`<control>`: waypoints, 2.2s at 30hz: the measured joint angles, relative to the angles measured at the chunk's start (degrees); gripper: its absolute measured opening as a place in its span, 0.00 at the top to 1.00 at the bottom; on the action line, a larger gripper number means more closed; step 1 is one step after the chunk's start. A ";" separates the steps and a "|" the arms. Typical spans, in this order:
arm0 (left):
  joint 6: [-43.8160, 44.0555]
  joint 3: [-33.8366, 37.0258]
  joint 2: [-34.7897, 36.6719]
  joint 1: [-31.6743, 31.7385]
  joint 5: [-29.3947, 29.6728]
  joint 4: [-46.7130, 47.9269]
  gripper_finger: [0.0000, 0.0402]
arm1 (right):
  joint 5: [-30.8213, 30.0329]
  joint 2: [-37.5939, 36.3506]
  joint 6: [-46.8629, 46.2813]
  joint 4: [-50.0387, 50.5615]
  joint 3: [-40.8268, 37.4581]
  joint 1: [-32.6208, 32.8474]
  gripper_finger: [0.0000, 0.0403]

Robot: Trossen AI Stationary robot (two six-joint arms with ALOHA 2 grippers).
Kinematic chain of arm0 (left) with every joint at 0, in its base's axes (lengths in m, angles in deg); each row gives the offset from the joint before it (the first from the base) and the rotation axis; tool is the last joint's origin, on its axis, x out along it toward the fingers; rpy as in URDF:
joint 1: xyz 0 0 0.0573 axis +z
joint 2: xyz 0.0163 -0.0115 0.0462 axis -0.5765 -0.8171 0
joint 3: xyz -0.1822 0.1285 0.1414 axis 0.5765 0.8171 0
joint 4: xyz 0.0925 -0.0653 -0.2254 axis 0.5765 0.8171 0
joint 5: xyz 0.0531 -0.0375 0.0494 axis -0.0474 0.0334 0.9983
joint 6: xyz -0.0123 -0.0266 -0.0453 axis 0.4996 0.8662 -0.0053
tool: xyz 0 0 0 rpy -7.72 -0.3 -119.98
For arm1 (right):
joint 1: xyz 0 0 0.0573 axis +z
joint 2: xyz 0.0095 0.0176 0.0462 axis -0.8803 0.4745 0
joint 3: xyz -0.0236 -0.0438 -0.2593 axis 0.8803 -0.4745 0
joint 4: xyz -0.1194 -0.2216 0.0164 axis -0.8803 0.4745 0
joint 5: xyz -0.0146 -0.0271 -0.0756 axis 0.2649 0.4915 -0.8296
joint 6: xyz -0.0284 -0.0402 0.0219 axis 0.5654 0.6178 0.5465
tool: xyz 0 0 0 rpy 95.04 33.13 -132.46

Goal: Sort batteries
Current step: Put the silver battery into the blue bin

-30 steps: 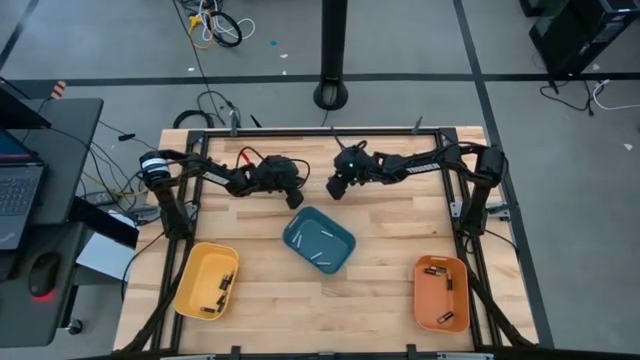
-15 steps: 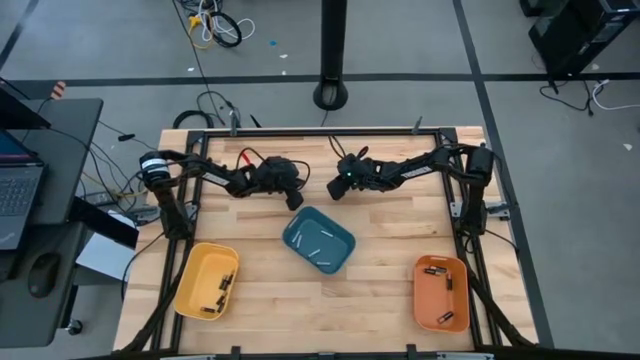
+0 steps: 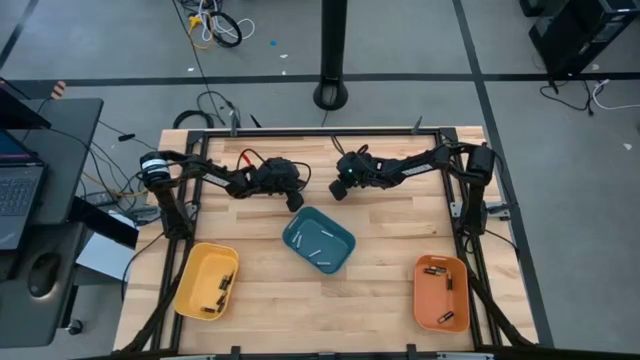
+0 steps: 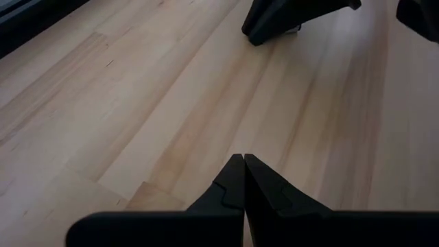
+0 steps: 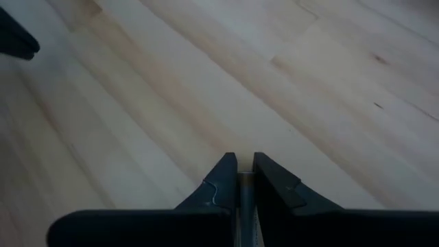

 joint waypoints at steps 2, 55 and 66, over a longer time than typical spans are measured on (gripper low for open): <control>0.00 0.00 0.00 0.00 0.00 0.00 0.99 | 0.73 -1.13 1.30 0.38 -0.12 -0.22 0.90; -5.85 10.36 0.04 1.66 -2.89 -24.66 0.99 | 5.09 -28.42 21.02 44.05 -10.33 2.36 0.53; -6.03 10.34 0.04 1.51 -2.89 -25.33 0.99 | 10.10 -20.81 33.14 41.63 -10.05 -7.66 0.61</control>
